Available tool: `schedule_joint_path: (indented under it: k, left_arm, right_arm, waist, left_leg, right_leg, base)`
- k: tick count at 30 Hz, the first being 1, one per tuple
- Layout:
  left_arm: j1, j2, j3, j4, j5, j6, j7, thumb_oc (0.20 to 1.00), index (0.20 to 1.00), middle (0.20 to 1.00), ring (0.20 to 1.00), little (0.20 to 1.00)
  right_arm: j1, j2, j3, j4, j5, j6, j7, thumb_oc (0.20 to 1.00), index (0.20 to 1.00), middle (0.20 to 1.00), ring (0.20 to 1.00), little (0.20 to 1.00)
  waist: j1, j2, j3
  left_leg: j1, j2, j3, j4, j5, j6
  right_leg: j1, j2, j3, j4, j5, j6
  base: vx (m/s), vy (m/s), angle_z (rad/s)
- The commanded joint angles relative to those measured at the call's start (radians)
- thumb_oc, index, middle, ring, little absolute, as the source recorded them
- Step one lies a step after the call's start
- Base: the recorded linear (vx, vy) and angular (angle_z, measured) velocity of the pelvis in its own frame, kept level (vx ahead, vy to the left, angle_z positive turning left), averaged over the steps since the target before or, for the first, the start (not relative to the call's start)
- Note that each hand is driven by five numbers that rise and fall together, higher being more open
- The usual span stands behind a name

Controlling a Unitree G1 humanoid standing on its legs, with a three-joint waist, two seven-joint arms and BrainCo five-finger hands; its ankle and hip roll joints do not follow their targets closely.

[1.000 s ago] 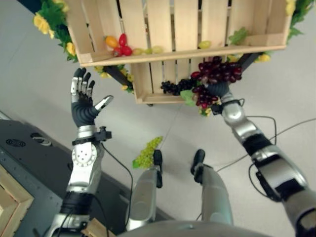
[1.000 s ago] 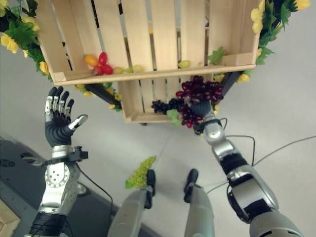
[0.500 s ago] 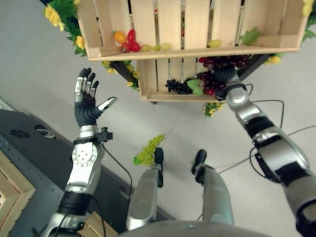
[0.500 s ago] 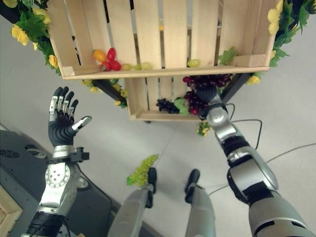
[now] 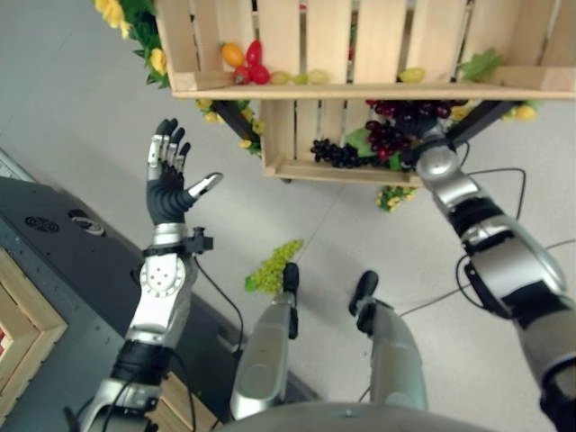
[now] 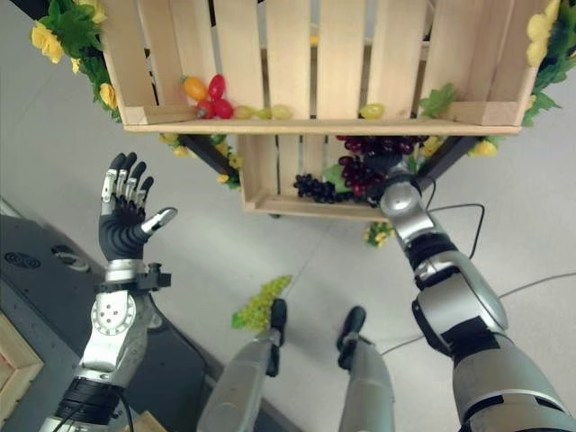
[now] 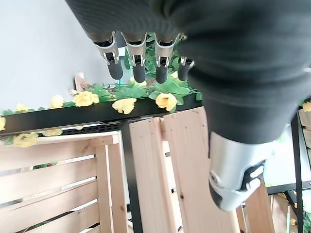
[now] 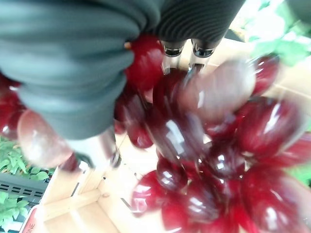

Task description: Pick up the fruits from the basket on one side to the basket on the other side

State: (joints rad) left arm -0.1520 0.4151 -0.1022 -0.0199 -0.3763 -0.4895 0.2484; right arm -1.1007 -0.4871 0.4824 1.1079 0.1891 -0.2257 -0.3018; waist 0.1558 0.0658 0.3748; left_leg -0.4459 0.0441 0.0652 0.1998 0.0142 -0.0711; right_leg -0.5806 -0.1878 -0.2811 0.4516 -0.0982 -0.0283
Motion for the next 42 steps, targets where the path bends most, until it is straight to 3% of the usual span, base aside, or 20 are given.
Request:
schedule_joint_path:
  k: [1,22,28,35,42]
  left_arm:
    - [-0.014,0.063,-0.023,-0.067,-0.005,-0.026,0.022,1.0,1.0,1.0,1.0,1.0]
    - [-0.001,0.076,-0.017,-0.071,-0.024,0.042,0.006,1.0,1.0,1.0,1.0,1.0]
    - [0.003,0.074,-0.017,-0.066,-0.032,0.055,0.003,1.0,1.0,1.0,1.0,1.0]
    - [0.0,0.068,-0.008,-0.054,-0.028,0.054,0.007,1.0,1.0,1.0,1.0,1.0]
    - [-0.01,0.045,0.002,-0.038,-0.022,0.032,0.004,1.0,1.0,1.0,1.0,1.0]
  right_arm:
    - [-0.169,0.02,0.038,0.016,0.063,-0.046,-0.018,1.0,1.0,1.0,1.0,1.0]
    - [-0.269,0.161,-0.02,0.233,0.269,0.054,0.02,1.0,1.0,1.0,1.0,1.0]
    - [-0.262,0.182,-0.024,0.25,0.263,0.065,0.019,1.0,1.0,1.0,1.0,1.0]
    - [-0.199,0.193,-0.028,0.171,0.277,0.04,0.032,1.0,1.0,1.0,1.0,1.0]
    - [0.015,0.121,-0.063,-0.11,0.283,-0.032,0.053,1.0,1.0,1.0,1.0,1.0]
  waist:
    - [0.012,-0.028,-0.02]
    - [0.007,-0.066,-0.013]
    - [0.008,-0.07,-0.012]
    - [0.001,-0.081,-0.009]
    - [-0.012,-0.088,-0.02]
  left_leg:
    - [0.011,-0.017,-0.022,0.023,-0.039,0.028]
    - [0.026,-0.018,-0.027,0.003,-0.032,0.027]
    - [0.026,-0.018,-0.026,0.007,-0.035,0.029]
    - [0.033,-0.018,-0.023,0.017,-0.039,0.03]
    - [0.05,-0.02,-0.03,0.022,-0.043,0.027]
  right_leg:
    - [0.057,0.009,0.031,-0.094,0.045,0.115]
    - [0.068,0.017,0.029,-0.111,0.058,0.108]
    - [0.073,0.019,0.03,-0.112,0.06,0.106]
    - [0.084,0.021,0.035,-0.112,0.06,0.105]
    - [0.116,0.012,0.031,-0.12,0.062,0.109]
  base:
    - [0.0,0.001,0.08]
    - [0.0,0.0,0.0]
    - [0.0,0.0,0.0]
    - [0.0,0.0,0.0]
    - [0.0,0.003,0.01]
